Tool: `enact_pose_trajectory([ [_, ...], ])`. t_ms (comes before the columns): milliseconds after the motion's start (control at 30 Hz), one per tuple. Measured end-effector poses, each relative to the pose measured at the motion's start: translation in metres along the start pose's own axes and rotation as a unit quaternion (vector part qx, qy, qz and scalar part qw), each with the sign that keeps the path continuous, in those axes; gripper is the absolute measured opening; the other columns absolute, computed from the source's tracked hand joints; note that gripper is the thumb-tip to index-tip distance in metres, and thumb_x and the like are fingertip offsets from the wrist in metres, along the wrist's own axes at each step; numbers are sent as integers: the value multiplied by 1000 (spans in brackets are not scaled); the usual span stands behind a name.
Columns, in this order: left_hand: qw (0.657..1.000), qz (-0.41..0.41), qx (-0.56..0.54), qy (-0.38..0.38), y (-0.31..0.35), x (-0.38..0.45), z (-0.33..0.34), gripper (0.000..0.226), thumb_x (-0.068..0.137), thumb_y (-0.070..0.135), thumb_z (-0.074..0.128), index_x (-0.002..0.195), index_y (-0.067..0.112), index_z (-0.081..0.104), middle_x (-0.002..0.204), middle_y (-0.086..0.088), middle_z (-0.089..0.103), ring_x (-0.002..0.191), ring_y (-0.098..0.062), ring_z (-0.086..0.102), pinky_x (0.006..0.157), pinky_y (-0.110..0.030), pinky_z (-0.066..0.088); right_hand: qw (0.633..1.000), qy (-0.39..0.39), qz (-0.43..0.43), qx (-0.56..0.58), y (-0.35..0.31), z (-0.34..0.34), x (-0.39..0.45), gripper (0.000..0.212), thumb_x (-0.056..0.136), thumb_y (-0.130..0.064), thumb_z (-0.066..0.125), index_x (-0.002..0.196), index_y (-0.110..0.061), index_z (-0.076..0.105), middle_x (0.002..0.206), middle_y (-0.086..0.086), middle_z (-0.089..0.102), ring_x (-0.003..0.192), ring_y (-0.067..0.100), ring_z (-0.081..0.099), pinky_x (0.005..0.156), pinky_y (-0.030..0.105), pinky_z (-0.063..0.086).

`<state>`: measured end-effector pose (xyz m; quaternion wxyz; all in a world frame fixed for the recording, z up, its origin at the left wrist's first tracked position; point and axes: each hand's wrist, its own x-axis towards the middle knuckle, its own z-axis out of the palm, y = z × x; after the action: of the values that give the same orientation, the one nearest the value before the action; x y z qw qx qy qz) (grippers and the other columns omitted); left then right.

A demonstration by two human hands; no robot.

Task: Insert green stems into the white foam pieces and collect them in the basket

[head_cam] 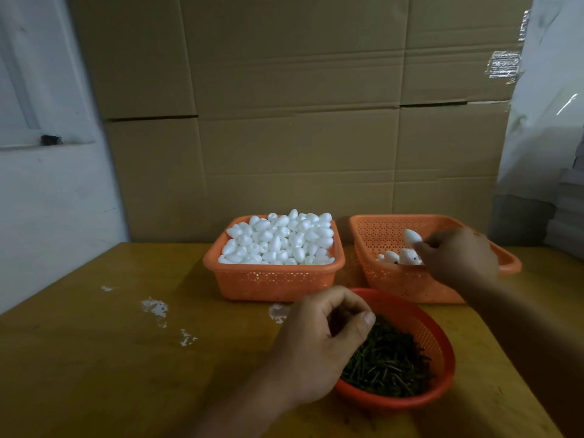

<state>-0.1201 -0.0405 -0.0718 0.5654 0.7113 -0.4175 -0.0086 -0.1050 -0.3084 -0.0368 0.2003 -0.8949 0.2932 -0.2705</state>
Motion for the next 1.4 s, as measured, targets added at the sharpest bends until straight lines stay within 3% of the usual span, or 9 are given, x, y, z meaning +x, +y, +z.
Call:
enact_pose_trajectory([
  [167, 1000, 1, 6, 0, 0, 0, -1, 16, 90, 42, 62, 90, 27, 67, 75, 17, 63, 70, 0, 58, 64, -20, 47, 993, -54, 43, -95, -2, 4, 23, 44, 87, -60, 61, 77, -17, 64, 86, 10, 66, 93, 33, 62, 90, 50, 52],
  [533, 999, 15, 30, -2, -3, 0, -2, 13, 93, 38, 63, 82, 30, 65, 67, 20, 59, 61, 0, 54, 58, -16, 42, 985, -96, 27, -140, -14, -3, 20, 19, 91, -30, 63, 81, -14, 62, 82, 9, 64, 79, 27, 62, 83, 47, 56],
  [633, 999, 19, 35, -1, -4, 0, -2, 15, 95, 34, 62, 82, 28, 64, 66, 18, 57, 59, -1, 52, 56, -19, 41, 995, -54, 6, -84, -13, -7, 11, 24, 93, -18, 54, 72, -8, 61, 71, 8, 60, 68, 25, 58, 70, 37, 54],
  [733, 999, 17, 30, 6, -4, 0, -5, 15, 98, 32, 57, 85, 28, 64, 64, 9, 55, 57, -6, 49, 53, -31, 41, 999, -27, -32, 18, -16, -13, -12, 33, 97, -14, 52, 68, -2, 62, 57, 11, 53, 51, 21, 43, 53, 30, 36],
  [833, 998, 12, 47, 42, -7, 3, -8, 18, 102, 28, 53, 87, 30, 63, 65, 7, 56, 57, -7, 51, 52, -31, 41, 991, -19, -98, 94, -21, -23, -42, 27, 99, -12, 50, 89, 0, 73, 73, 14, 71, 41, 16, 45, 44, 28, 34],
  [933, 994, 0, 68, 85, -8, 9, -14, 24, 104, 19, 48, 90, 33, 62, 68, 12, 60, 59, -2, 54, 55, -26, 45, 976, -16, -126, 175, -25, -35, -79, 28, 99, -14, 53, 121, -22, 68, 73, -2, 72, 36, 9, 55, 33, 16, 36],
  [1100, 985, -62, 64, 145, -12, 32, -37, 30, 100, 9, 49, 88, 33, 63, 74, 9, 66, 63, -8, 60, 57, -33, 53, 966, -29, -173, 188, -23, -31, -119, 33, 92, -24, 61, 123, -34, 65, 63, 2, 69, 51, 16, 64, 45, 38, 56],
  [1300, 964, -99, 220, 113, -27, 91, -77, 28, 96, 1, 44, 90, 21, 62, 90, -2, 69, 83, -18, 67, 85, -43, 56, 962, -48, -184, 195, -24, -21, -125, 31, 85, -37, 61, 111, -29, 73, 66, -19, 69, 53, 3, 64, 50, 26, 48],
  [1400, 929, -111, 352, -9, -41, 128, -91, 36, 93, -2, 44, 97, 26, 65, 134, -12, 61, 122, -31, 56, 100, -39, 44, 962, -45, -181, 201, -23, -20, -126, 26, 85, -37, 61, 107, -31, 74, 65, -20, 69, 52, 1, 63, 49, 23, 44],
])
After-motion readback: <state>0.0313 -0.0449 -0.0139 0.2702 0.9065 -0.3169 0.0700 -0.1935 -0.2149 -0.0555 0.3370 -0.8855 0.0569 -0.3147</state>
